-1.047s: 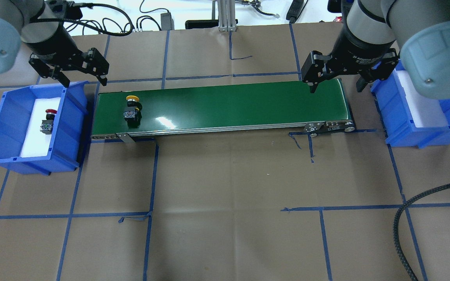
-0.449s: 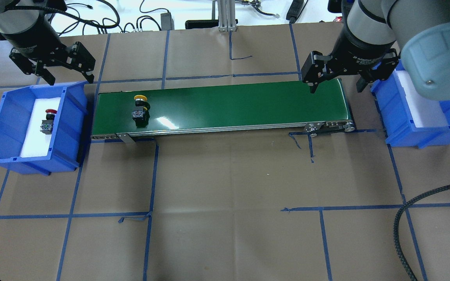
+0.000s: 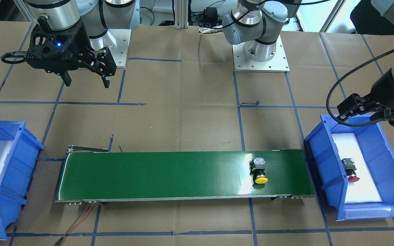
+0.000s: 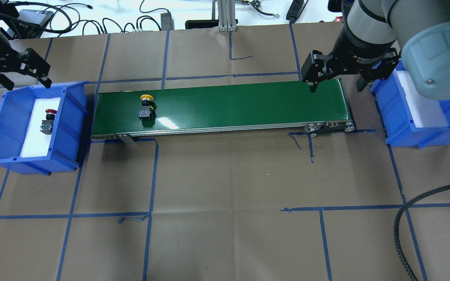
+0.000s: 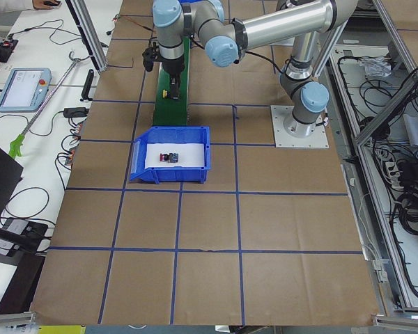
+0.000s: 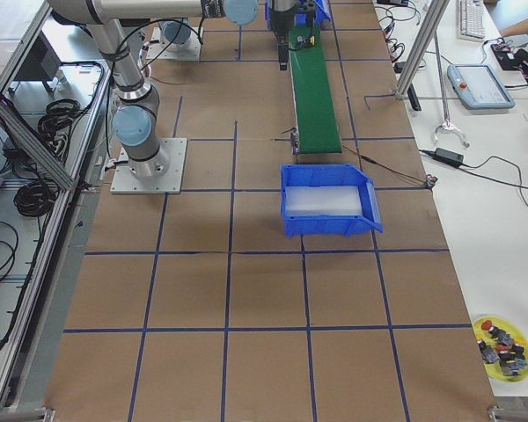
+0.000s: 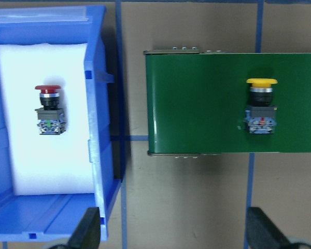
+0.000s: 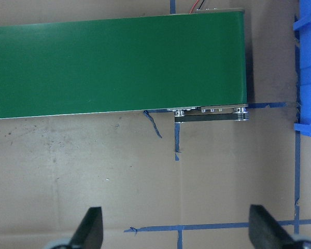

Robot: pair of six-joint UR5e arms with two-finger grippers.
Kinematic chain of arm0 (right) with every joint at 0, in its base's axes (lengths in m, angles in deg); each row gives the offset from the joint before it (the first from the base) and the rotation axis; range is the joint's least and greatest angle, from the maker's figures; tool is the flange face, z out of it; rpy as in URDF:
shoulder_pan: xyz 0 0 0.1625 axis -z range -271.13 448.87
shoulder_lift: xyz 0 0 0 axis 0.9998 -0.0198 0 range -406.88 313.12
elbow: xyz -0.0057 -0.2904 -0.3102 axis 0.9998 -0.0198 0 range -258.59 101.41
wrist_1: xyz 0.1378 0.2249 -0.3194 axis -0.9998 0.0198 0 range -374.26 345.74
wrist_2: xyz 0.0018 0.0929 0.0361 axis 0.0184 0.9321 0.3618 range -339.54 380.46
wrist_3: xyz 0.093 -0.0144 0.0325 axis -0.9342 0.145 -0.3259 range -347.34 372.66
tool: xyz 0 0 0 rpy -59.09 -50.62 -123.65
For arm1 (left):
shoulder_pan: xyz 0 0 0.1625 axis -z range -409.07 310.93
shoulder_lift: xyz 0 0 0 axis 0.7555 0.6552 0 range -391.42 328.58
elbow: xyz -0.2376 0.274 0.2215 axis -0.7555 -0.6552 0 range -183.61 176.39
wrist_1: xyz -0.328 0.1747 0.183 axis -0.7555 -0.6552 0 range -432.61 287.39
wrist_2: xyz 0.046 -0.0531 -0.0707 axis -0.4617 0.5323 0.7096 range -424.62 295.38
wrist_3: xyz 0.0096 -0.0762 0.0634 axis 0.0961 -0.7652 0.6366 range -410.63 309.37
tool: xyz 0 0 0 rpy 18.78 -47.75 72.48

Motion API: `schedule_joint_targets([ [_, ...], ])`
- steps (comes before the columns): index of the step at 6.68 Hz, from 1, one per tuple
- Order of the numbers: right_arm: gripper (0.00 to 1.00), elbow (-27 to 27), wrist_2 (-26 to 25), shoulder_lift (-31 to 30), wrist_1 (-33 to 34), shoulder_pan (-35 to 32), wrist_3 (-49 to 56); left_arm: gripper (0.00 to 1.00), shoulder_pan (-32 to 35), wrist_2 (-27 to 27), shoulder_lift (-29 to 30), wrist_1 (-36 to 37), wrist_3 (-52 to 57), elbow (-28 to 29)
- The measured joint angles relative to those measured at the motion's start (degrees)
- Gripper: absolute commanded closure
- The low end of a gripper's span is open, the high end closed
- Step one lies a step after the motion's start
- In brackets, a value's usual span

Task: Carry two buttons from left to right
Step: 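Move the left gripper back over the bin toward the red button, then lower the left gripper, grasp the red push-button and lift it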

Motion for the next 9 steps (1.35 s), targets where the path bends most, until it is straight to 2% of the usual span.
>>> schedule_joint_targets([
  [3,0.00,-0.1,0.1,0.0,0.0,0.0,0.0,0.00,-8.6,0.4,5.9,6.2,8.0,-0.5],
  [7,0.00,-0.1,0.1,0.2,0.0,0.0,0.0,0.00,-9.3,0.6,9.9,26.6,8.7,-13.4],
  [9,0.00,0.0,0.1,0.2,0.0,0.1,0.0,0.00,-9.3,0.7,12.6,34.1,8.6,-17.4],
])
